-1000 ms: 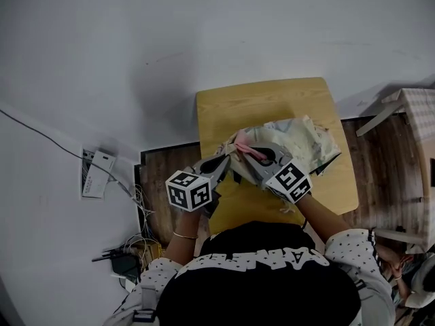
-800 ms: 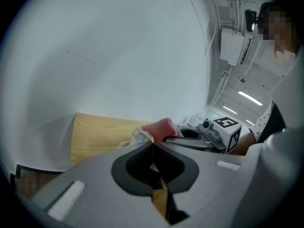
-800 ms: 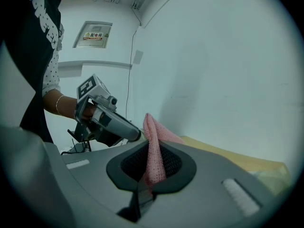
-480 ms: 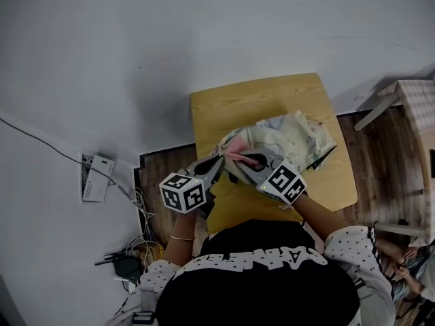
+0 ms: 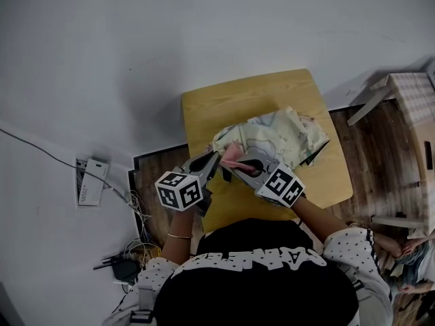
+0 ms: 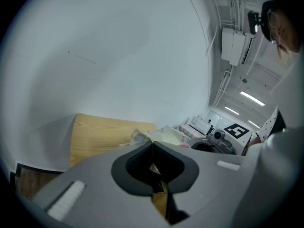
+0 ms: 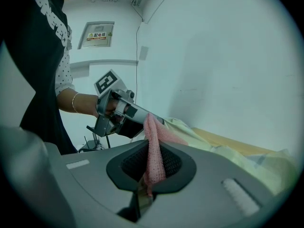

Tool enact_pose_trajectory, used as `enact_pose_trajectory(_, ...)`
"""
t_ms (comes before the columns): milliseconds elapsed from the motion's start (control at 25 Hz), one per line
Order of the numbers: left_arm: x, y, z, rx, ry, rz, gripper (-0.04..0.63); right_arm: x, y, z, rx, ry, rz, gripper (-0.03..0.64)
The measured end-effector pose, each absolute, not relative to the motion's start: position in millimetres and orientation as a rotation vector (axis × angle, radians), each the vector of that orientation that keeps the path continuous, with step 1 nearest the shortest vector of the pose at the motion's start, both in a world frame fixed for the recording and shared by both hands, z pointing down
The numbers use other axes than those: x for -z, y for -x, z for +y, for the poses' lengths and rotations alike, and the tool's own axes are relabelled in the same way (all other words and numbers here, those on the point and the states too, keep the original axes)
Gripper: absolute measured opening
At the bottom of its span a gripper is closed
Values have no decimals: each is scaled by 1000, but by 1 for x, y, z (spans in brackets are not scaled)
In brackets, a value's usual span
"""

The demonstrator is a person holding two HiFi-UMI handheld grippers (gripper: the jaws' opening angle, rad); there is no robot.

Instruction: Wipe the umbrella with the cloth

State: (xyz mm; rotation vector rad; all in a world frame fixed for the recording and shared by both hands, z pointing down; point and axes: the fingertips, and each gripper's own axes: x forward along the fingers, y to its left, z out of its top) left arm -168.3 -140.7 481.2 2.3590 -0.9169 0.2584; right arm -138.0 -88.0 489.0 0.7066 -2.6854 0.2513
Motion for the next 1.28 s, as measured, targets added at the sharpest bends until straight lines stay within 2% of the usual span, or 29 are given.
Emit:
enact_pose_trajectory(840, -478, 164, -138, -230, -2345, -940, 5, -485, 137, -45, -276, -585, -2699, 34)
enact_pose_trajectory(1280, -481, 164, -133, -244, -2334, -936, 5, -442, 74, -107, -126, -1135, -2682, 34)
